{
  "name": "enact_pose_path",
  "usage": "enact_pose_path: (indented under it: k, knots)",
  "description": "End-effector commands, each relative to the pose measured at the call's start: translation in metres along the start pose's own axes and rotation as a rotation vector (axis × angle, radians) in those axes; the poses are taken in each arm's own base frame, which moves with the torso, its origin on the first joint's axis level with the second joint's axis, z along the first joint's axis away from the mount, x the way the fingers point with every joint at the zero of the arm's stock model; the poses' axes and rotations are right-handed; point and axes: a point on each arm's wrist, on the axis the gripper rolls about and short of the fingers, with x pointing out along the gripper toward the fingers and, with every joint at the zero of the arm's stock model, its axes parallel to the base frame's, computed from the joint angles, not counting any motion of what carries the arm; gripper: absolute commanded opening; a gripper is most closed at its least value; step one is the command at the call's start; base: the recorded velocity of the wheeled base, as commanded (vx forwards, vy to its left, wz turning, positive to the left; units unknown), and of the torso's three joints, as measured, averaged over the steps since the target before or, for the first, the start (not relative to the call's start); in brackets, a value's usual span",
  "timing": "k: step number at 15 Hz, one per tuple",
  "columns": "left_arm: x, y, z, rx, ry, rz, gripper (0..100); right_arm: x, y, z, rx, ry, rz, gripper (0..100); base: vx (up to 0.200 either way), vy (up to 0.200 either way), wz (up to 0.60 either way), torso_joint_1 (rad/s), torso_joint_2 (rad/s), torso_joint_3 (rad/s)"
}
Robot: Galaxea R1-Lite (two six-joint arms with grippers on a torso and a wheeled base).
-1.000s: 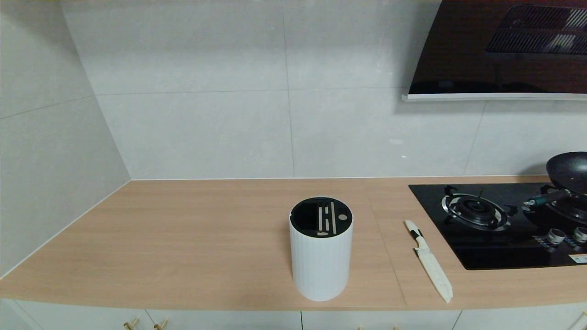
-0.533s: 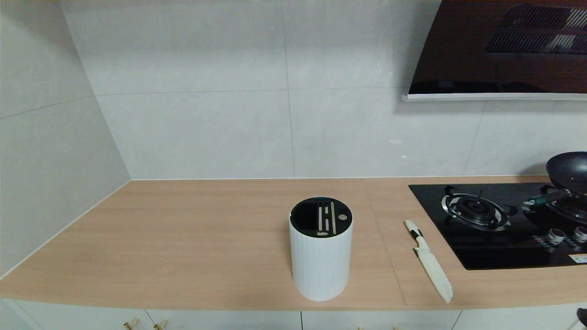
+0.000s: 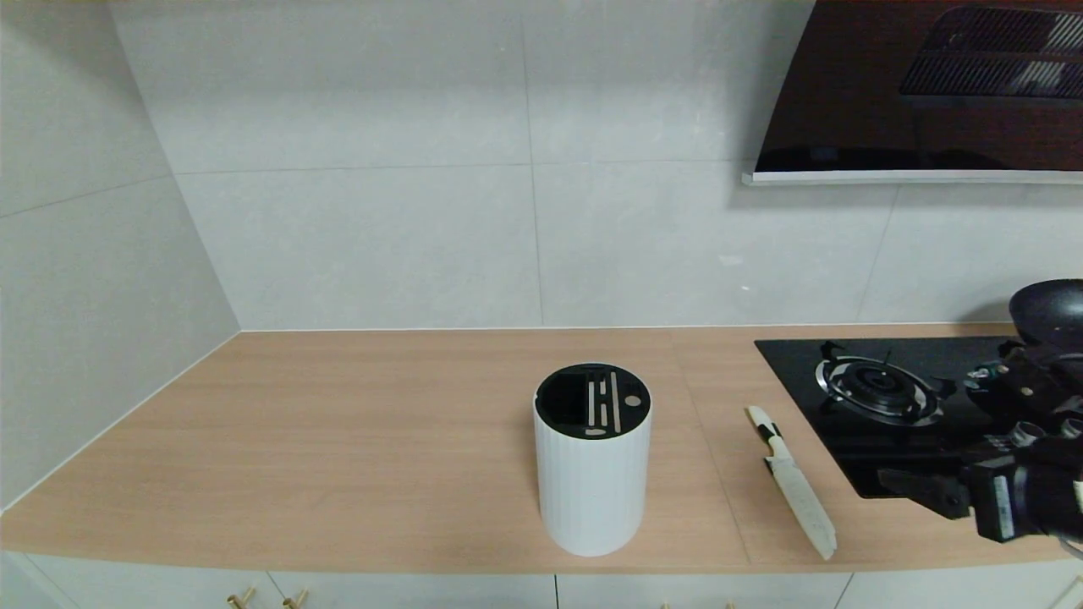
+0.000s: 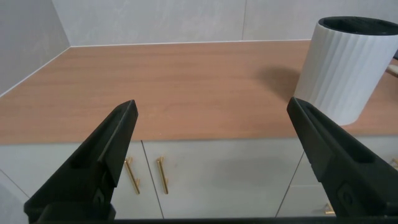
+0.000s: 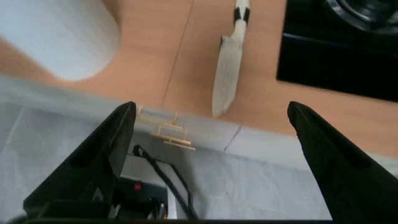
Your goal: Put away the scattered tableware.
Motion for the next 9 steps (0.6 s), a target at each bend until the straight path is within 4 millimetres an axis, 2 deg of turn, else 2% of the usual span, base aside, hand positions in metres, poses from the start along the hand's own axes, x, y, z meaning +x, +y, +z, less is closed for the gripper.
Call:
enact_pose_path:
  k: [1,3,4,9]
  knots:
    - [0.000,0.000,0.000,0.000,0.000,0.000,100,0.083,-0.005,0.007,0.003,0.113,-0.019,100,0.000,0.000,0.00,0.000,0.00,0.000]
    - [0.000,0.000,0.000,0.000,0.000,0.000,100,0.115,-0.007,0.008,0.004,0.136,-0.039,100,0.000,0.000,0.00,0.000,0.00,0.000]
    - [0.000,0.000,0.000,0.000,0.000,0.000,100,0.137,-0.008,0.004,0.005,0.157,-0.059,100,0.000,0.000,0.00,0.000,0.00,0.000]
    - [0.000,0.000,0.000,0.000,0.000,0.000,100,0.195,-0.012,-0.026,0.002,0.164,-0.085,100,0.000,0.000,0.00,0.000,0.00,0.000]
